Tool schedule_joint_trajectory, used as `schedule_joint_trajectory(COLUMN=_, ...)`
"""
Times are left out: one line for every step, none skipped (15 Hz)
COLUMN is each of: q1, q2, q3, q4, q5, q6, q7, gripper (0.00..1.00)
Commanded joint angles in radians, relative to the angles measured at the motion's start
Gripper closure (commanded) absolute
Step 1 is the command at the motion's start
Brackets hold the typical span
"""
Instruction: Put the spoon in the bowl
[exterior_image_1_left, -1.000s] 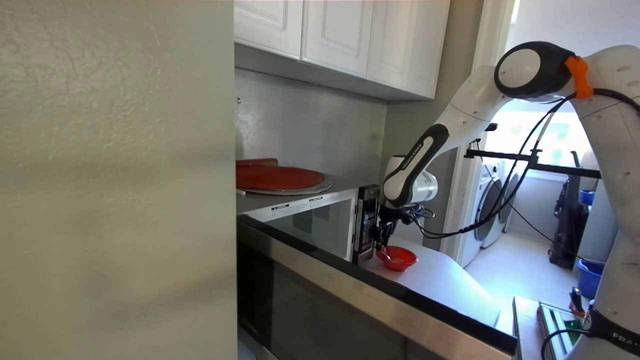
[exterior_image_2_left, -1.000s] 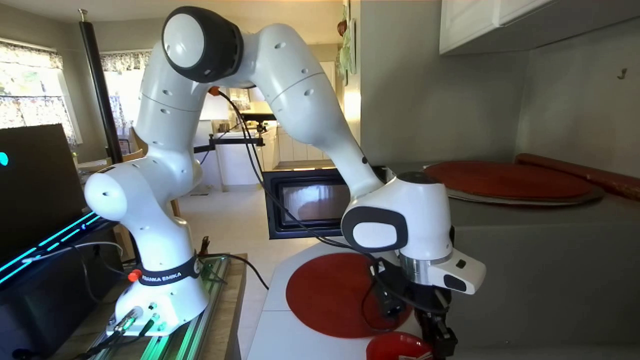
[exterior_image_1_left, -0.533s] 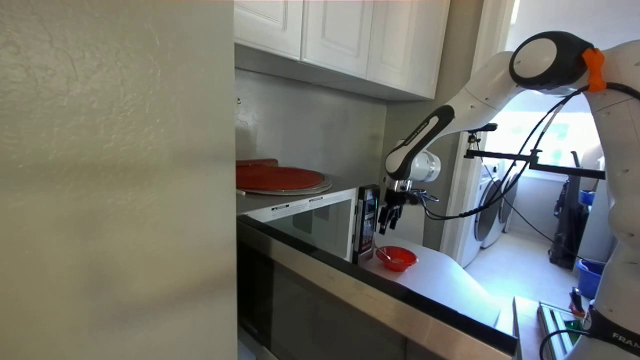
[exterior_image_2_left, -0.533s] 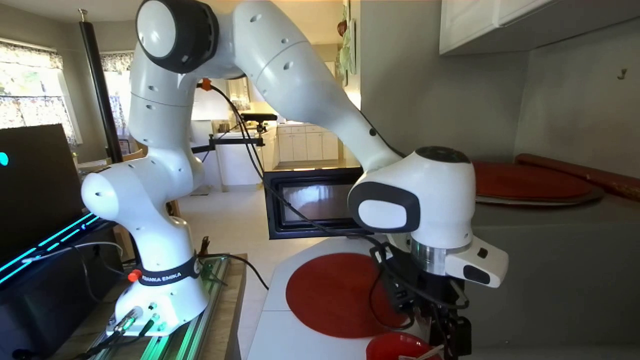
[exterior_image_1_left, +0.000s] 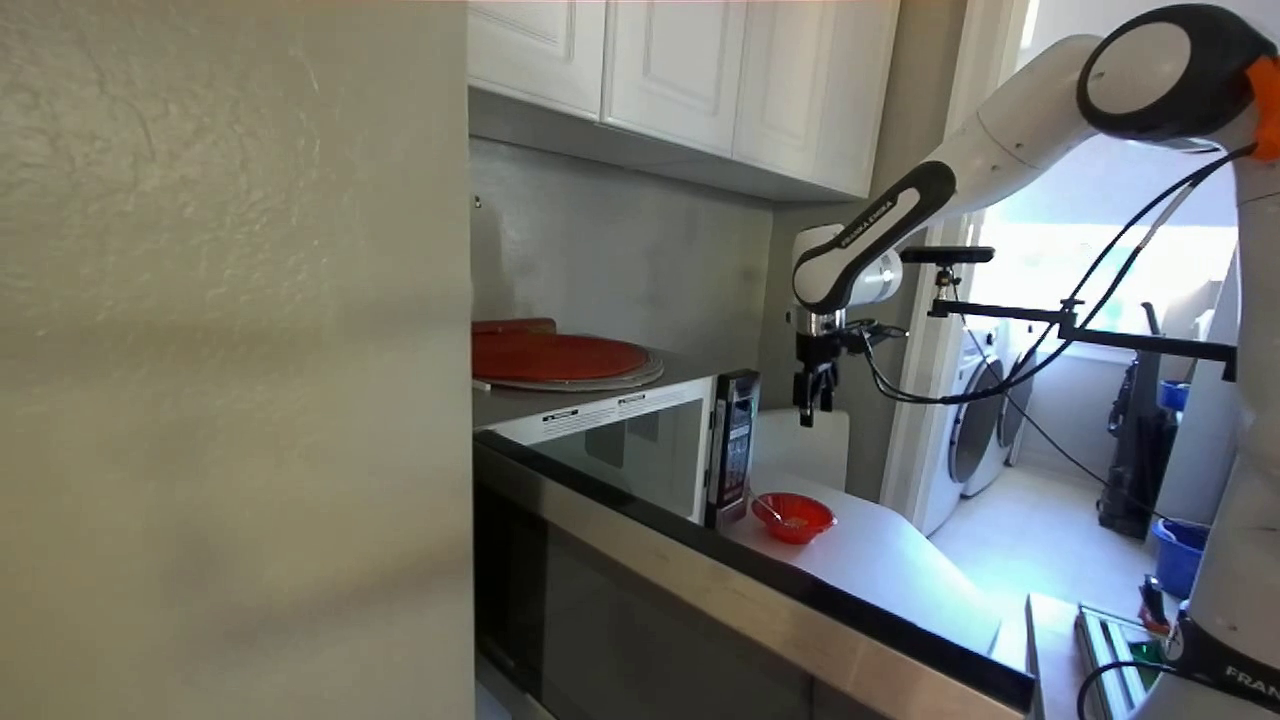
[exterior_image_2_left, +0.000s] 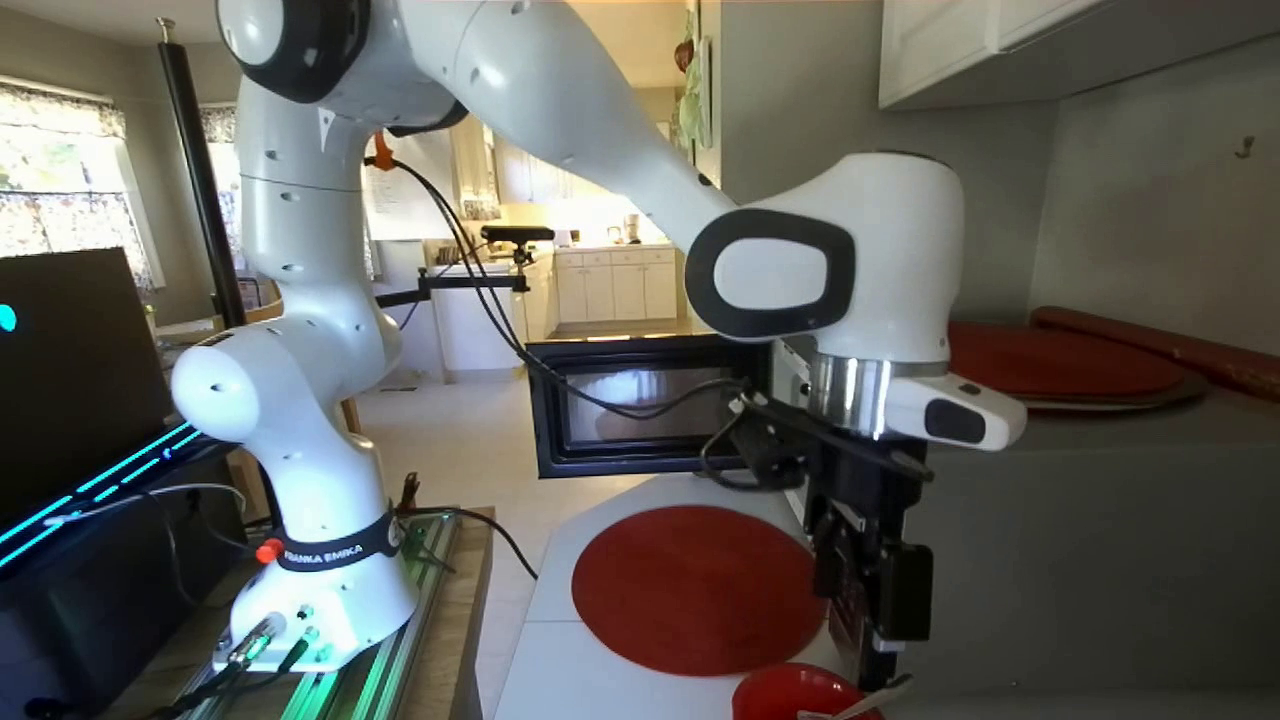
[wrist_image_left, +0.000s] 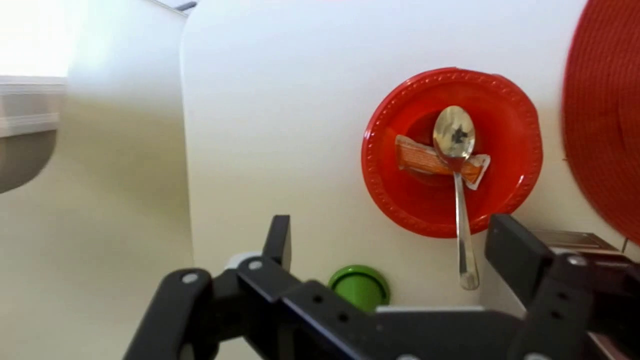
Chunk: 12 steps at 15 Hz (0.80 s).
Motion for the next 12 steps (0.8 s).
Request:
schedule_joint_trajectory(q1=0.071, q2=-0.168, q3=-0.045, q4=-0.091, q5=-0.165, q6=-0.002, q7=0.165, gripper=0.0)
schedule_joint_trajectory(q1=0.079, q2=-0.198, q3=-0.044, q4=-0.099, q5=-0.194, q6=-0.017, q7=0.174, gripper=0.0)
schedule_joint_trajectory(q1=0.084, q2=-0.224, q3=-0.04, q4=-0.108, q5=-0.213, q6=-0.028, q7=0.165, gripper=0.0)
schedule_joint_trajectory(q1=0.071, q2=-0.138, q3=-0.04, q4=-0.043, q5=-0.154, q6=-0.013, q7=0.132, gripper=0.0)
schedule_joint_trajectory(q1=0.075, q2=-0.16, q3=-0.039, q4=-0.05, q5=-0.158, q6=-0.016, q7=0.134, gripper=0.0)
schedule_joint_trajectory(q1=0.075, q2=-0.164, q3=-0.039, q4=-0.049, q5=-0.158, q6=-0.016, q7=0.134, gripper=0.0)
schedule_joint_trajectory(q1=0.075, q2=-0.159, q3=-0.04, q4=-0.049, q5=-0.158, q6=-0.016, q7=0.134, gripper=0.0)
schedule_joint_trajectory(q1=0.074, q2=-0.151, q3=-0.04, q4=-0.048, q5=-0.158, q6=-0.016, q7=0.134, gripper=0.0)
schedule_joint_trajectory(q1=0.074, q2=-0.145, q3=-0.041, q4=-0.048, q5=-0.158, q6=-0.015, q7=0.134, gripper=0.0)
schedule_joint_trajectory(q1=0.074, q2=-0.142, q3=-0.041, q4=-0.048, q5=-0.158, q6=-0.015, q7=0.134, gripper=0.0)
schedule_joint_trajectory(q1=0.074, q2=-0.14, q3=-0.041, q4=-0.048, q5=-0.158, q6=-0.015, q7=0.134, gripper=0.0)
schedule_joint_trajectory(q1=0.074, q2=-0.14, q3=-0.041, q4=-0.048, q5=-0.158, q6=-0.015, q7=0.134, gripper=0.0)
